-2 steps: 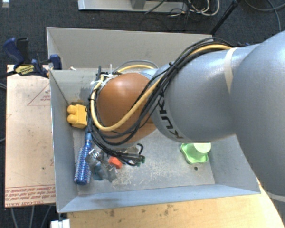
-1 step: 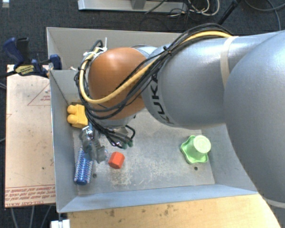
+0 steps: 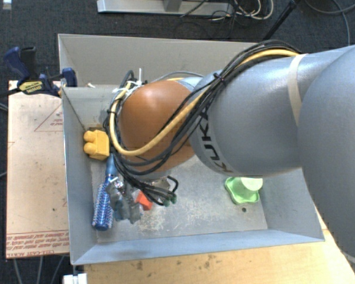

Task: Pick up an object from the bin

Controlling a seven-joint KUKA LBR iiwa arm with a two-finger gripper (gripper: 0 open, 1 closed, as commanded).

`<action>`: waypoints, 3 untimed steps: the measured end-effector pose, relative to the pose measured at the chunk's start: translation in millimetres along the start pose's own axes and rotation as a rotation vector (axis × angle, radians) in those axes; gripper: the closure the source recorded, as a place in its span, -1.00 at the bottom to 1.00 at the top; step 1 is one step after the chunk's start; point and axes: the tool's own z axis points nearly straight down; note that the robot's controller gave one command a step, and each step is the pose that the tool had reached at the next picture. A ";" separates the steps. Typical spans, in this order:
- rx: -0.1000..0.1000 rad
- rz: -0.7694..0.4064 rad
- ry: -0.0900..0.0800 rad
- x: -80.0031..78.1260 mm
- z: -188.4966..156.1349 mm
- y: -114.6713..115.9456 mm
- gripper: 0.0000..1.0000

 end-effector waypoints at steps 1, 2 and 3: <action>0.000 0.104 -0.004 -30.3 33.2 -21.4 1.00; 0.001 -0.266 -0.004 6.4 6.7 -5.7 1.00; 0.000 -0.460 -0.002 -4.3 26.9 5.6 1.00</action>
Offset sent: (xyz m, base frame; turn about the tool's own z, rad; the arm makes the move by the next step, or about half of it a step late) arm 0.0360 -0.0043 -0.0318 0.1058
